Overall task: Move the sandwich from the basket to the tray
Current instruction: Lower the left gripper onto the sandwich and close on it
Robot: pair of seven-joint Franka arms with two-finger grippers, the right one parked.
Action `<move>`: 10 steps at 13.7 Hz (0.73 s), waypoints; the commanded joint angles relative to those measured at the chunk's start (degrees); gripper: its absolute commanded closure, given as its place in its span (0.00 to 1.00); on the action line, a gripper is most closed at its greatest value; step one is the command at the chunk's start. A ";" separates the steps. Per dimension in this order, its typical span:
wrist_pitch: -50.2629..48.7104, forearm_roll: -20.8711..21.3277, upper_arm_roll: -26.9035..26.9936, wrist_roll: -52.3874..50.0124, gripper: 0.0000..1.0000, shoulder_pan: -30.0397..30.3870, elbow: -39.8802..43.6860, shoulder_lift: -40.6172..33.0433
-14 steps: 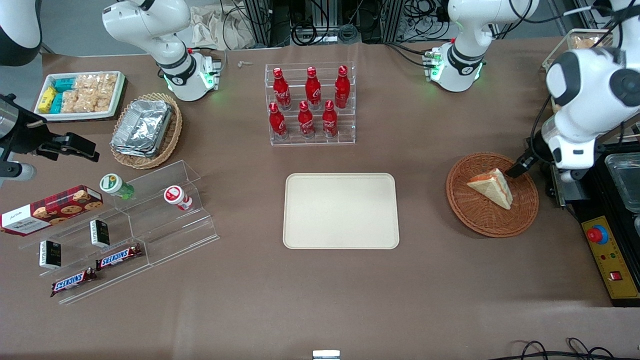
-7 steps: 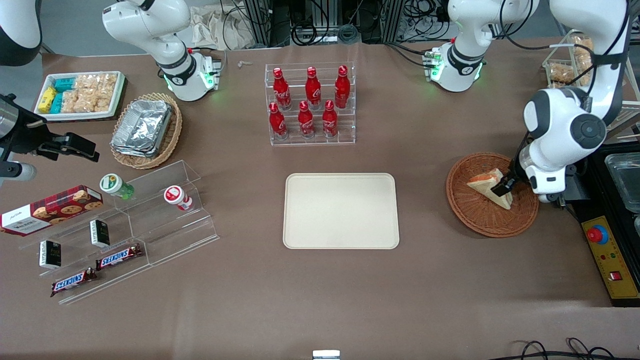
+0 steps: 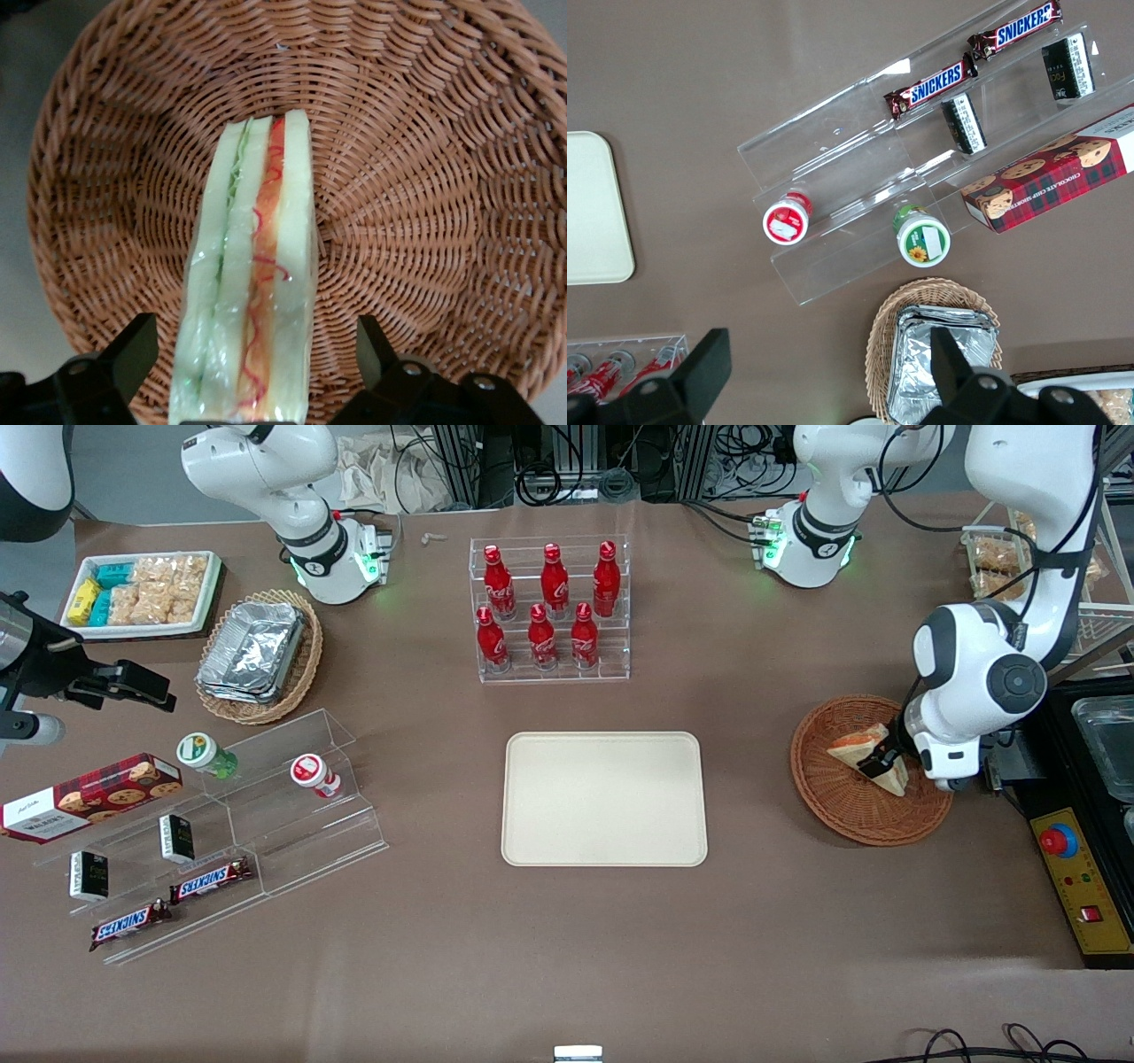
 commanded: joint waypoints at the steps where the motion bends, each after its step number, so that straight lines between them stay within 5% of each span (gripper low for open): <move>1: 2.82 1.50 -0.06 -2.60 0.05 -0.16 0.22 1.68; 4: 3.18 1.50 -0.06 -2.51 0.33 -0.16 0.31 1.94; 7: 3.09 1.50 -0.15 -2.42 0.90 -0.16 0.31 1.42; 8: 2.65 1.50 -0.15 -2.42 1.00 -0.16 0.31 0.54; 10: -0.05 1.50 -0.33 -2.24 1.00 -0.25 0.40 -2.35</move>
